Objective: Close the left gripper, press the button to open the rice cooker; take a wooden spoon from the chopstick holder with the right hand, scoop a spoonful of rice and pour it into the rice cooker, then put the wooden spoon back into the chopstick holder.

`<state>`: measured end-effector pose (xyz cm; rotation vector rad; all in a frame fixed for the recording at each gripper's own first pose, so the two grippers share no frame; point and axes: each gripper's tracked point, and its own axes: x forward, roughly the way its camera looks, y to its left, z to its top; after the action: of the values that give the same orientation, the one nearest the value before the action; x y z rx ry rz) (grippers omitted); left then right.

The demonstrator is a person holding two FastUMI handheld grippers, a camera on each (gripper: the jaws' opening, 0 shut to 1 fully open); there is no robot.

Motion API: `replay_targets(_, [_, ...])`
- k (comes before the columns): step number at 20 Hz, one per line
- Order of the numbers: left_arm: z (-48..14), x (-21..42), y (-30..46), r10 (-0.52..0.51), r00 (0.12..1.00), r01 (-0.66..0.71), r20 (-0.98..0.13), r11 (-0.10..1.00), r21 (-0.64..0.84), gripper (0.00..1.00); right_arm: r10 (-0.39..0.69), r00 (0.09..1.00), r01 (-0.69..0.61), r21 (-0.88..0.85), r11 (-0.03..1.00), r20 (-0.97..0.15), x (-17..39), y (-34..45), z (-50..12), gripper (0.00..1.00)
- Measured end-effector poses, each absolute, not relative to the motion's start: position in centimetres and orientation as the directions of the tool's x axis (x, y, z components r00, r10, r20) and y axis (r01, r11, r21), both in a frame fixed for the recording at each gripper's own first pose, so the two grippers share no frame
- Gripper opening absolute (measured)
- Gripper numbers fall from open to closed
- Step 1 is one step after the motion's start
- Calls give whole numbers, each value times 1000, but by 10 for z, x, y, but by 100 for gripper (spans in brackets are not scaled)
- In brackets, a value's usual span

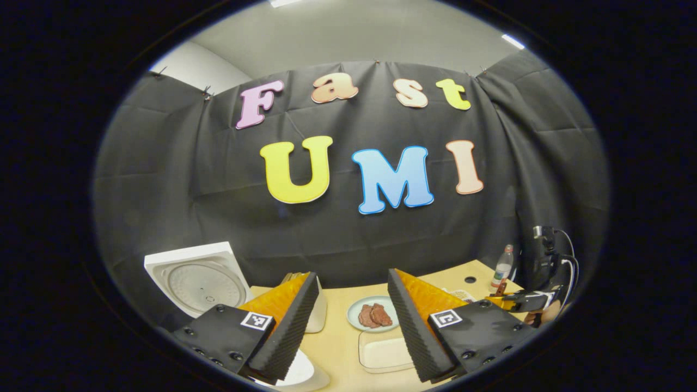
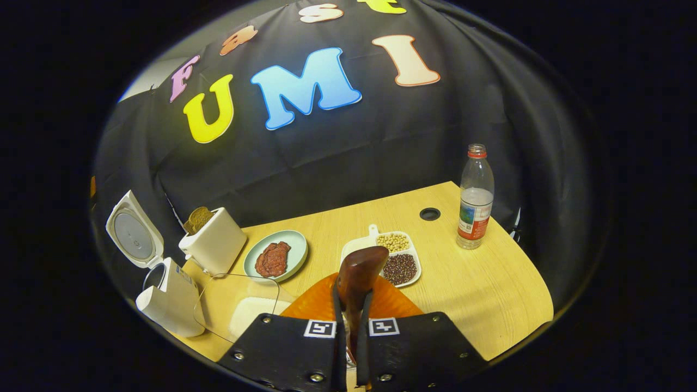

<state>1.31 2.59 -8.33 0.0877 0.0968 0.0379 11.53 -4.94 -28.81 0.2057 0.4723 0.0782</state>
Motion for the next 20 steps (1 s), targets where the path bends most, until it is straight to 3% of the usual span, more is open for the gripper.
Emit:
replay_targets(3, [-78, 10, 28, 28, 996, -21, -80, 996, 82, 90, 107, 898, -15, 212, 977, -427, 110, -45, -267, 8])
replay_targets(8, [-71, 4, 41, 22, 998, -19, -51, 998, 56, 87, 111, 924, -44, 188, 981, -365, 101, -29, -215, 7])
replay_targets(10, [-70, 1, 48, 27, 999, -26, -43, 999, 39, 90, 127, 933, -66, 187, 980, -338, 100, -15, -195, 7])
replay_targets(14, [-65, -8, 61, 31, 999, -31, -23, 999, 36, 87, 181, 943, -121, 218, 968, -280, 101, 17, -163, 7])
replay_targets(15, [-64, -10, 64, 32, 999, -31, -16, 999, 38, 90, 191, 943, -131, 227, 965, -271, 102, 24, -163, 7])
replay_targets(17, [-66, -10, 68, 25, 1000, -24, -7, 999, 40, 87, 211, 942, -149, 239, 960, -260, 105, 40, -162, 7])
replay_targets(20, [-70, -10, 74, 20, 1000, -19, -15, 999, 50, 93, 241, 930, -163, 275, 947, -279, 109, 63, -175, 7])
